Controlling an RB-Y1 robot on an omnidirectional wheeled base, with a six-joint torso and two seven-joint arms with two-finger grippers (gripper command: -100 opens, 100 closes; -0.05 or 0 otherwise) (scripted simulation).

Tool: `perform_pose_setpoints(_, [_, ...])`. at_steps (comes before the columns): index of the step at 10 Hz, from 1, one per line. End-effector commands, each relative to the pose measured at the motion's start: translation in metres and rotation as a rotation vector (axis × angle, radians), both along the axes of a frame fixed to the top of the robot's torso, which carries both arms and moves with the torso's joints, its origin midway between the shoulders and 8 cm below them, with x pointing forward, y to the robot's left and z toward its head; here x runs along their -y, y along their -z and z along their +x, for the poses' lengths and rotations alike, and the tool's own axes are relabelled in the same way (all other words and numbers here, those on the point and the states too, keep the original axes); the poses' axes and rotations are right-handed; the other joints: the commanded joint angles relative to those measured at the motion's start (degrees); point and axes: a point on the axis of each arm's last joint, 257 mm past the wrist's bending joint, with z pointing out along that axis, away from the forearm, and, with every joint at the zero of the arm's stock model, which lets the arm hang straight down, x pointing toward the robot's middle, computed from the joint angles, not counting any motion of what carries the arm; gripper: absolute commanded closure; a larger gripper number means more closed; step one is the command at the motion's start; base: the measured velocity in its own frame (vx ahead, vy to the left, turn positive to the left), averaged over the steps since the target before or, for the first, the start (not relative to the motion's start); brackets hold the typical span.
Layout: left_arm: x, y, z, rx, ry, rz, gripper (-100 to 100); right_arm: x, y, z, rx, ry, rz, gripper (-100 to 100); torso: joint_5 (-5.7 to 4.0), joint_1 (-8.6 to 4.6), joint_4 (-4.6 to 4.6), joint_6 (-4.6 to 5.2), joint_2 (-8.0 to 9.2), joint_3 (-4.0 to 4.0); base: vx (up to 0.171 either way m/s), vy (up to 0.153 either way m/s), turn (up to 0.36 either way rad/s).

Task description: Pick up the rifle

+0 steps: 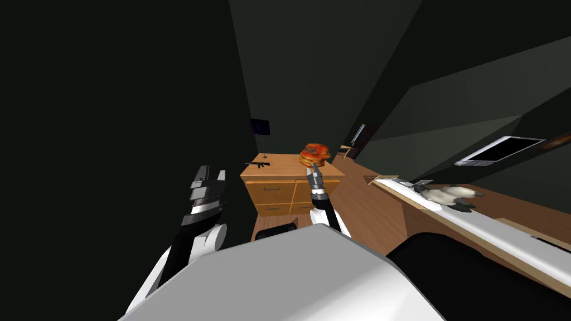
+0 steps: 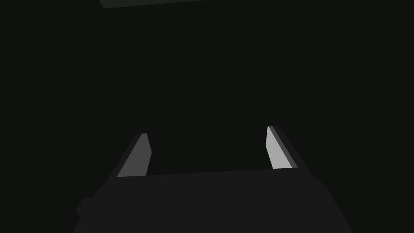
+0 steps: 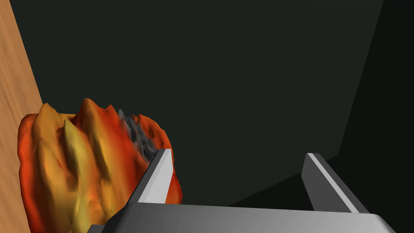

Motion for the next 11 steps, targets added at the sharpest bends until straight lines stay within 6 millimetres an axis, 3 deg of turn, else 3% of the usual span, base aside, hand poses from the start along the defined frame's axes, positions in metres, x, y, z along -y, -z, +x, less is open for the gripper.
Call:
perform_pose_setpoints(1, [0.0,-0.003,0.007,-0.012,0.002,0.039,-100,0.0,0.0,0.0,0.0,0.0,0.0,0,0.0,0.0,0.0,0.0,0.0,0.0,-0.006,0.011,-0.094])
perform_pose_setpoints(11, [-0.013,-0.003,0.053,-0.121,-0.046,0.134,-100,0.0,0.0,0.0,0.0,0.0,0.0,0,0.02,0.06,0.0,0.0,-0.01,-0.01,-0.006,0.02,-0.089])
